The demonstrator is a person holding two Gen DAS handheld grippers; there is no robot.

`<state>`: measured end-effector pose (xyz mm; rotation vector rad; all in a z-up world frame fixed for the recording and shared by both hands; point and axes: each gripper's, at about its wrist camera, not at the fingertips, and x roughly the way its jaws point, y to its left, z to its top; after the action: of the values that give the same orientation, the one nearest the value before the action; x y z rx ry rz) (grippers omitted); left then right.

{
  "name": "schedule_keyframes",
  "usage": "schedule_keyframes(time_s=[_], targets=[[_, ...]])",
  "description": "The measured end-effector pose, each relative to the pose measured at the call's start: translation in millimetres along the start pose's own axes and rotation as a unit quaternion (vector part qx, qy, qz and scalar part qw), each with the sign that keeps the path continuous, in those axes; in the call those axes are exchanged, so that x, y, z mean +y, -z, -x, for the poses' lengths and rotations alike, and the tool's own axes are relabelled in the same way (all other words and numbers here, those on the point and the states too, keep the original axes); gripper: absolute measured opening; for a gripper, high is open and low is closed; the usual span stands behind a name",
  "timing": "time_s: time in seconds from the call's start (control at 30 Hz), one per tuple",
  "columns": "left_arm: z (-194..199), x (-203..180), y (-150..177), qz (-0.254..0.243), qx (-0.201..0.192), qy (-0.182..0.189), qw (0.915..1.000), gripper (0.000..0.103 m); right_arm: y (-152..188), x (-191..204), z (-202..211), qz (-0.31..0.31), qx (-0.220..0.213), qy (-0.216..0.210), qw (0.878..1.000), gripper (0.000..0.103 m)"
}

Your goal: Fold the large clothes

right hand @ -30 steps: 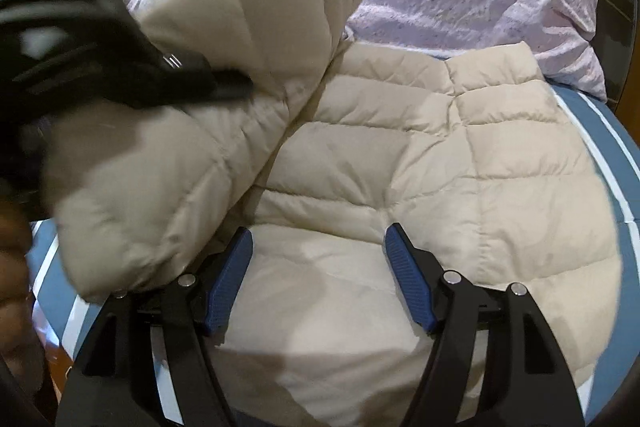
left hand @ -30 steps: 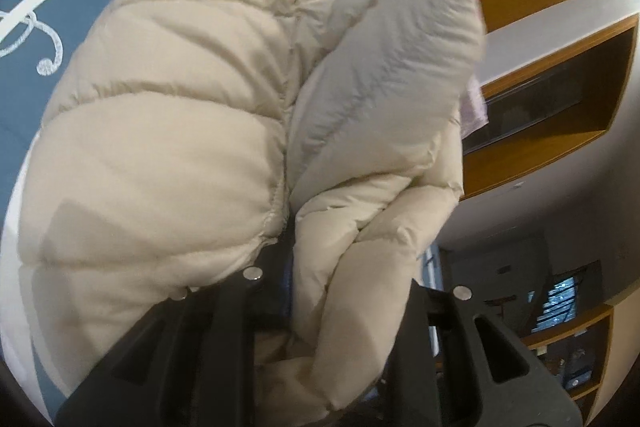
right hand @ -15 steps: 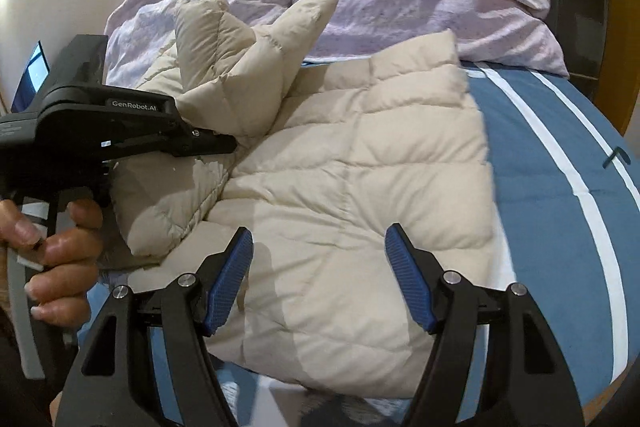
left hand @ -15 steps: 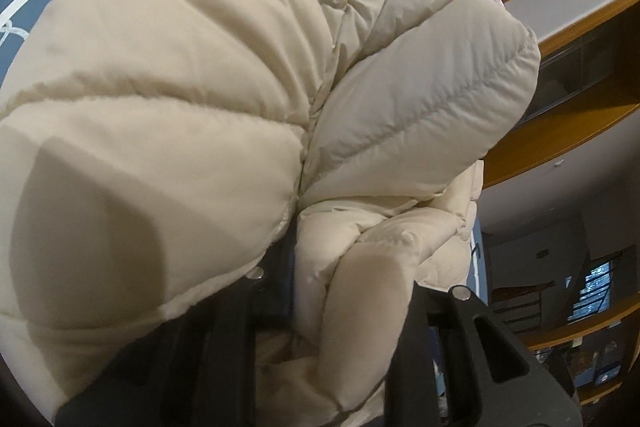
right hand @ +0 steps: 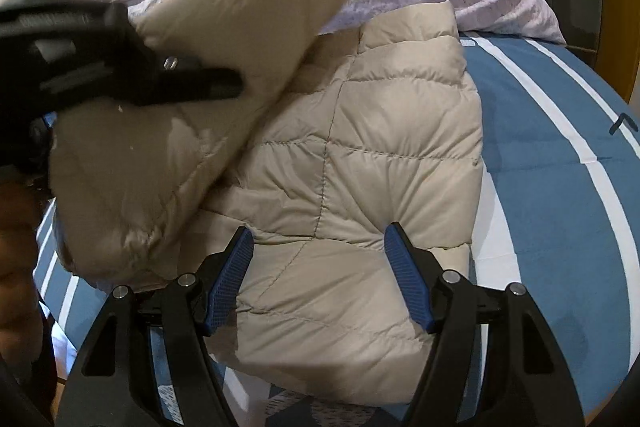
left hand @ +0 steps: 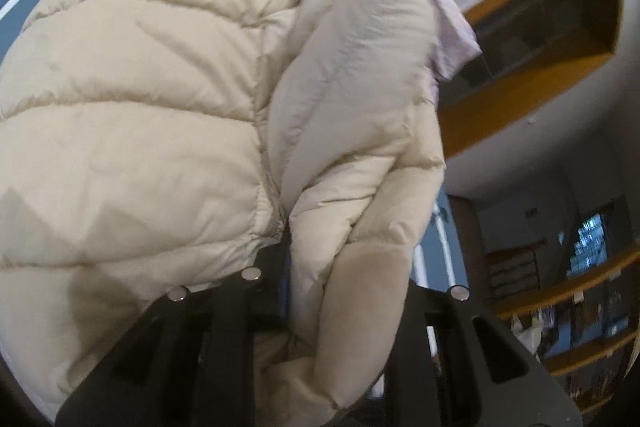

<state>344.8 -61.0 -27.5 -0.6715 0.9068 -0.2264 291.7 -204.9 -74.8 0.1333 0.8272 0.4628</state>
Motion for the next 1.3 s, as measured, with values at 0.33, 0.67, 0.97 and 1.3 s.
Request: schedule_keyframes(time_s=[0.33, 0.67, 0.97, 1.3], targets=[[0.6, -3.3, -12.8, -0.010, 0.026, 0.042, 0.9987, 0.067, 3.2, -7.8, 4.7, -0.020, -0.008, -0.009, 1.000, 0.070], [67.4, -6.9, -3.8, -0.053, -0.024, 0.002, 0.9983, 0.081, 5.1, -12.2, 8.7, -0.037, -0.007, -0.008, 0.999, 0.070], [91.0, 30.0, -4.8, -0.084, -0.071, -0.146, 0.9832, 0.081, 5.4, -12.7, 8.6, -0.036, -0.006, -0.003, 0.999, 0.070], [33.6, 38.2, 22.4, -0.114, -0.038, -0.185, 0.9754, 0.080, 9.1, -16.6, 11.4, -0.032, -0.009, 0.008, 0.999, 0.070]])
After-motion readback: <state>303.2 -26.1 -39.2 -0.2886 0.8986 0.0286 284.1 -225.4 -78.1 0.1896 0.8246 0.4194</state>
